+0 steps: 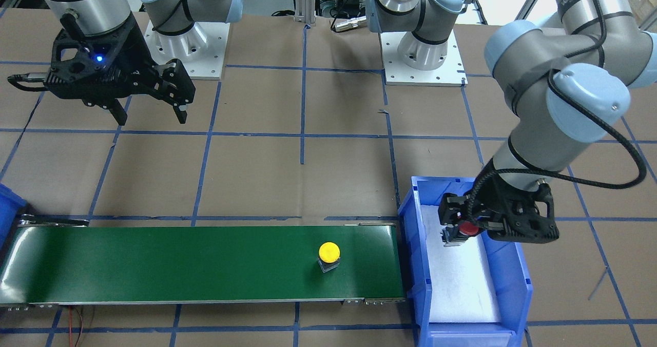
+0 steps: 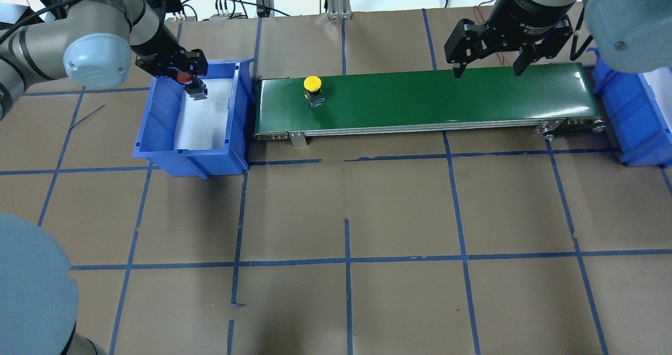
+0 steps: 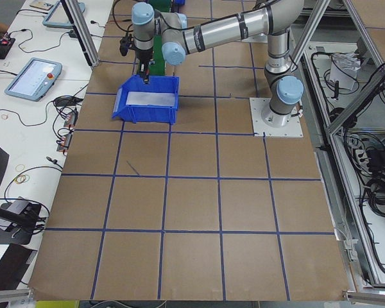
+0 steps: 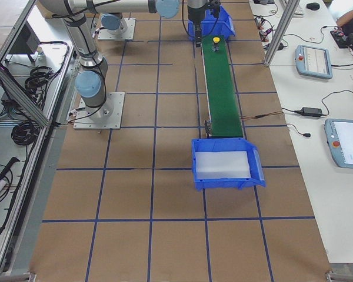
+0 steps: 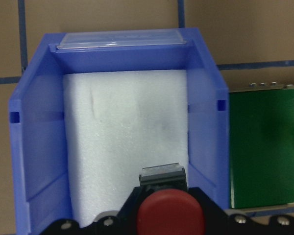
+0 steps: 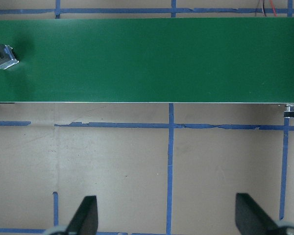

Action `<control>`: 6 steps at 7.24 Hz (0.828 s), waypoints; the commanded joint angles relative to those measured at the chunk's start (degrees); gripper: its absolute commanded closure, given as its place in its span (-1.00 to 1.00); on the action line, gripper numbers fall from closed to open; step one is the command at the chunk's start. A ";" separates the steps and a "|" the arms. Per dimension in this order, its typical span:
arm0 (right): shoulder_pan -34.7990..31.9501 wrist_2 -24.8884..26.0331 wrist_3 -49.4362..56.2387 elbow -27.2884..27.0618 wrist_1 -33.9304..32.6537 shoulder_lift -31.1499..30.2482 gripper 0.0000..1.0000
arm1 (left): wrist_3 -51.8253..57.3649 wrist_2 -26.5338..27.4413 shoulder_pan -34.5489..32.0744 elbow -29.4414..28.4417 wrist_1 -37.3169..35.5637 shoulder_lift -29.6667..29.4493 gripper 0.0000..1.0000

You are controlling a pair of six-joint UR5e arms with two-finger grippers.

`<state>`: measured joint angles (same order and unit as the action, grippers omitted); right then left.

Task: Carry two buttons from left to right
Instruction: 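Grasp the red button with the left gripper and lift it, then carry the red button onto the conveyor behind the yellow button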

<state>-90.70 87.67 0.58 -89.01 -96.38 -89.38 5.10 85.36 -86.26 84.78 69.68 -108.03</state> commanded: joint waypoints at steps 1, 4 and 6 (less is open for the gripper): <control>-0.18 -0.04 -0.23 -0.11 -0.12 -0.09 -1.00 | -11.12 -0.36 -7.06 -2.07 1.69 0.37 0.31; 0.00 -0.22 -0.14 -0.11 -0.04 -0.18 -1.00 | -13.18 -0.37 -9.98 -1.19 -2.06 -4.98 0.32; -0.09 0.05 0.03 -0.19 -0.30 -0.18 -1.00 | -14.24 -0.46 -10.07 -1.28 -4.11 -6.05 0.32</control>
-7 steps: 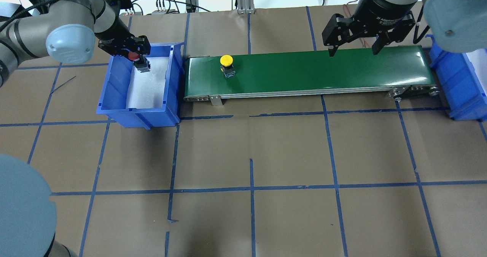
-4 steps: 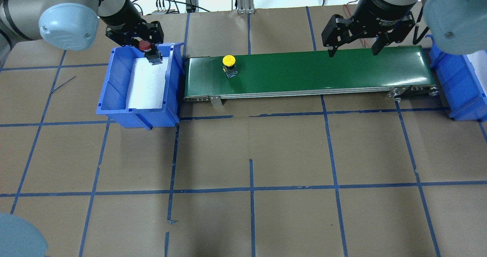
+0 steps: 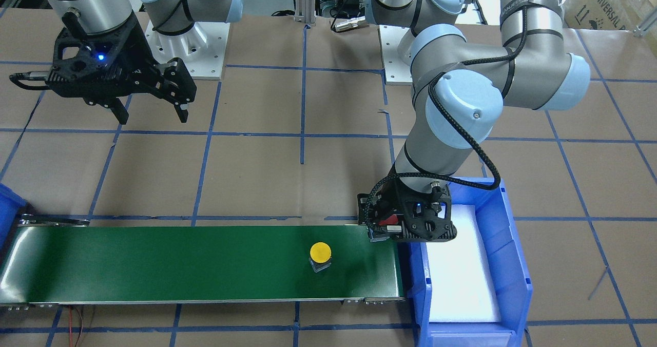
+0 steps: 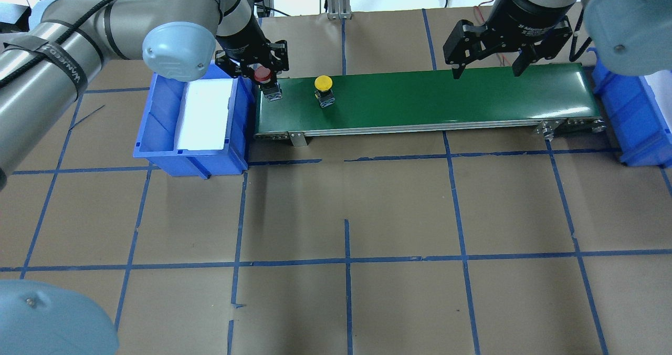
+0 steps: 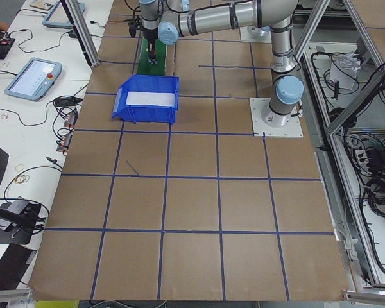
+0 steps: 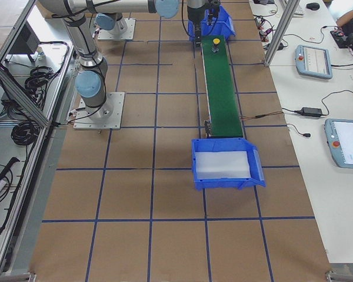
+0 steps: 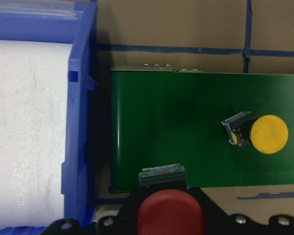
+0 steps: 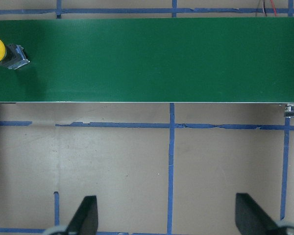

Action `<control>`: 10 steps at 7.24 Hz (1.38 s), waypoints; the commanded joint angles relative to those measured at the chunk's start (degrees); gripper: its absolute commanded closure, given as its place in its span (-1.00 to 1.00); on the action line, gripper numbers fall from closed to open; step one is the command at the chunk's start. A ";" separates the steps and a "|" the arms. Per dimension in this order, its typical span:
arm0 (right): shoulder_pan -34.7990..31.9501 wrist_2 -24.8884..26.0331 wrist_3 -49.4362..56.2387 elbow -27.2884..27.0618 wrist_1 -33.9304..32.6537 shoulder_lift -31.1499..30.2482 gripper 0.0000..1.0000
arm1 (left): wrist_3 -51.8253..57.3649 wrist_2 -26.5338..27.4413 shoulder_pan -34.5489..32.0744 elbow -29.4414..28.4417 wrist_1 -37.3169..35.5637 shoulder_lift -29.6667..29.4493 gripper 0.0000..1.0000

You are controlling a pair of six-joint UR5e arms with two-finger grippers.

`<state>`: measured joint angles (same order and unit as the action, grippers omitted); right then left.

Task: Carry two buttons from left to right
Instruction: 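Carry the red button onto the conveyor behind the yellow button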

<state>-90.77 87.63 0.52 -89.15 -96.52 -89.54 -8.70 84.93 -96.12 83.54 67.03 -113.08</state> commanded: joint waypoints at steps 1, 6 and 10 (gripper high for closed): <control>-0.02 0.00 0.19 0.03 -0.07 -0.02 -1.00 | -0.18 0.06 -0.20 -0.56 -2.59 -1.70 0.32; -0.02 -0.26 0.28 0.38 0.10 -0.02 -1.00 | -0.18 0.15 -0.20 -0.48 -7.09 -4.96 0.32; -0.11 -0.97 0.28 0.47 0.01 -0.02 -1.00 | -0.09 0.06 -0.20 0.13 -7.52 -5.05 0.32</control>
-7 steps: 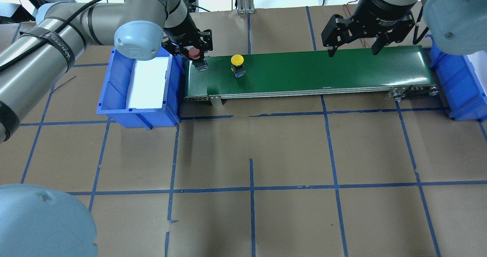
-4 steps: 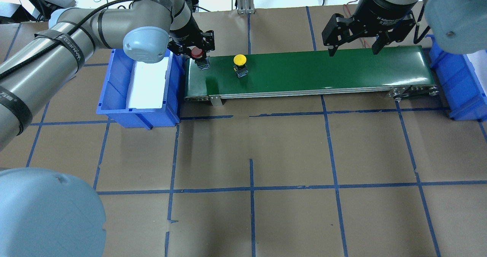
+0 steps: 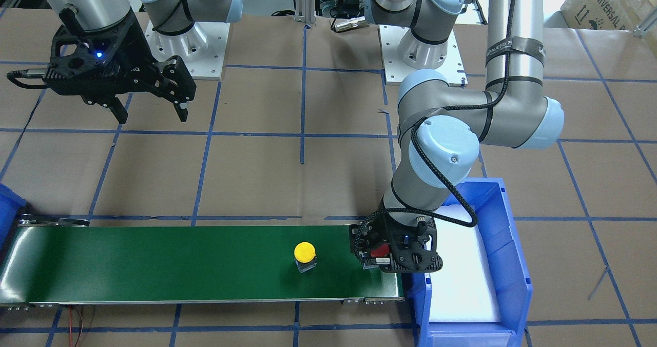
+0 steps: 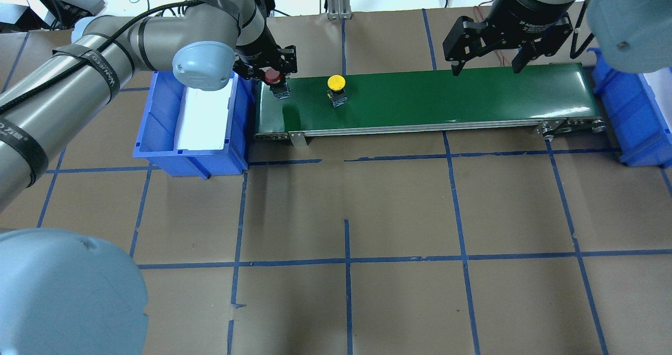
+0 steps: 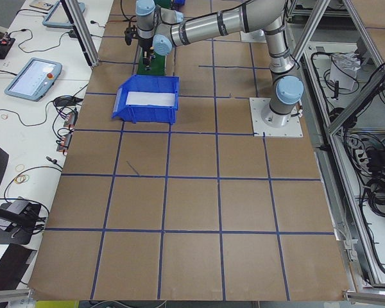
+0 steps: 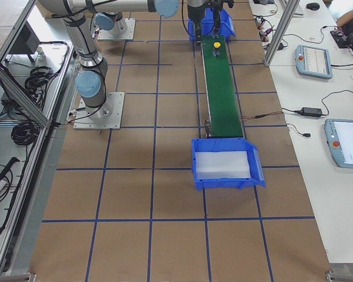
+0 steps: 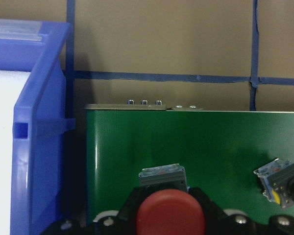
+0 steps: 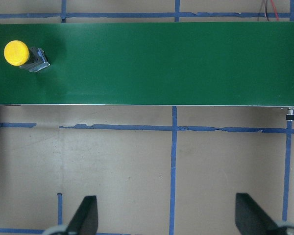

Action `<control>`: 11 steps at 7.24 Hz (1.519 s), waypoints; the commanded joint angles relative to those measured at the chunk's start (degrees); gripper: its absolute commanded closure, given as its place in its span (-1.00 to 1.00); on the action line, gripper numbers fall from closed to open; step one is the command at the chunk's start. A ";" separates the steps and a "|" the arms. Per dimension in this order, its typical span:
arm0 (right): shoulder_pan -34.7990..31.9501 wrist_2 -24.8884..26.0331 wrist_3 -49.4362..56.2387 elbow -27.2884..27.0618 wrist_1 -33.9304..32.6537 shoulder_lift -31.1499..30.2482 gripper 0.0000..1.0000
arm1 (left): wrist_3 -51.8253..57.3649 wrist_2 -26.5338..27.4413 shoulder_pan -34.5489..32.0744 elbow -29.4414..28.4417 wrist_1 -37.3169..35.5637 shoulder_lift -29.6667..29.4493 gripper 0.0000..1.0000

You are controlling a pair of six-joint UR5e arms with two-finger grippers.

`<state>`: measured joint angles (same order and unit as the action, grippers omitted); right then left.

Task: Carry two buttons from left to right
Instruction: 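Carry the red button onto the conveyor behind the yellow button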

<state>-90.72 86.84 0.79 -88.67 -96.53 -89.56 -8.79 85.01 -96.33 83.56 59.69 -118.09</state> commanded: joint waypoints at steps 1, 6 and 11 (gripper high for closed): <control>-0.08 0.43 -0.09 -0.09 0.12 0.09 -1.00 | 0.09 -0.02 0.00 0.11 -0.19 -0.04 0.32; -0.25 -0.26 0.00 -0.18 -0.67 0.26 -1.00 | 3.23 -0.20 0.00 1.95 -2.65 -1.45 0.31; -0.34 -0.26 0.96 0.08 -0.76 0.35 -1.00 | 4.57 0.33 0.00 2.31 -1.43 1.09 -1.00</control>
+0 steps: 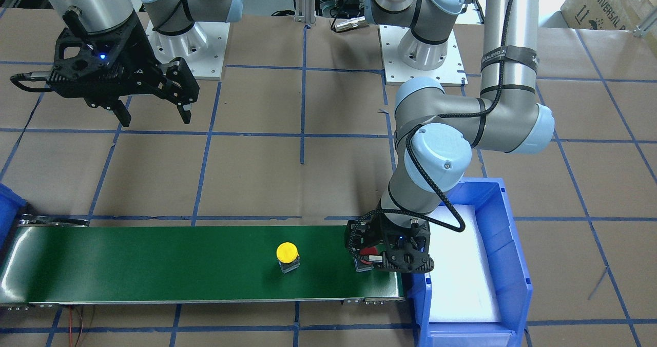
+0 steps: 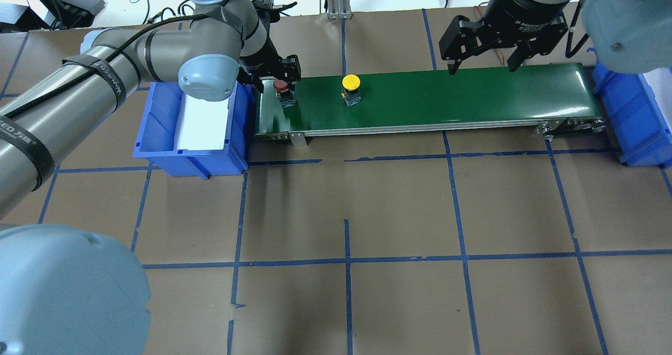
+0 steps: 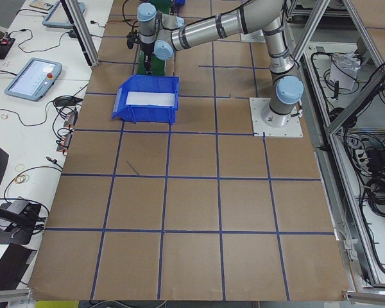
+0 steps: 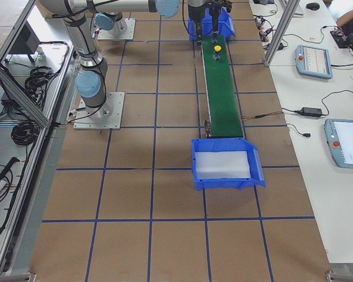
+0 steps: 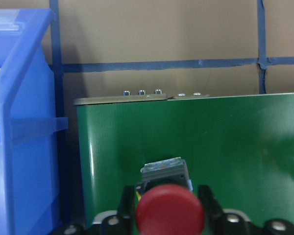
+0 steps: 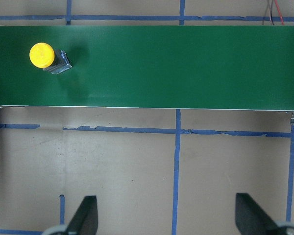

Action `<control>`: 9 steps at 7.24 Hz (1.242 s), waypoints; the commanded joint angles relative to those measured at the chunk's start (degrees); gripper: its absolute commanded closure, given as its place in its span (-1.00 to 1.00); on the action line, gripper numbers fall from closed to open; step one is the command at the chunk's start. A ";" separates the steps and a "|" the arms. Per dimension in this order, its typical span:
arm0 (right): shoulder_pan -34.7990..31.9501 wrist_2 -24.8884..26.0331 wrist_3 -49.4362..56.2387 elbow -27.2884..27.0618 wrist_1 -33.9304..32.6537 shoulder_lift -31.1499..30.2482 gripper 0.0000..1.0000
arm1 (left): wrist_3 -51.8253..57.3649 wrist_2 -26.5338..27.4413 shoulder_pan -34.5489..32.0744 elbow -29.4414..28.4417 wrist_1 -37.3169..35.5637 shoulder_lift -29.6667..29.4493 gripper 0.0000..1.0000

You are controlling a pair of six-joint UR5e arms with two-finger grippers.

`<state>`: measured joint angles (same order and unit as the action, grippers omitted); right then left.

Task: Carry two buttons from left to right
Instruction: 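Carry the red button onto the conveyor behind the yellow button, then release the red button and raise the left gripper back over the bin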

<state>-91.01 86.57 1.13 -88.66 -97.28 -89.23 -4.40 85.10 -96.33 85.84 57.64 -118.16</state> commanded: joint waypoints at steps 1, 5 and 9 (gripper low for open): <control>-0.05 0.00 0.62 0.07 -0.02 0.02 -1.00 | 0.26 0.67 0.09 -0.58 6.12 3.79 -1.00; 0.13 0.00 1.24 0.07 -0.02 0.02 -1.00 | 1.40 1.21 8.77 0.29 29.58 19.50 -1.00; 0.48 0.26 2.28 0.15 -0.02 0.02 -1.00 | 1.93 5.51 9.22 0.46 36.06 26.94 -1.00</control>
<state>-90.72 86.68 2.67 -88.57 -97.27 -89.21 -2.72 89.06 -87.76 86.23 93.62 -91.57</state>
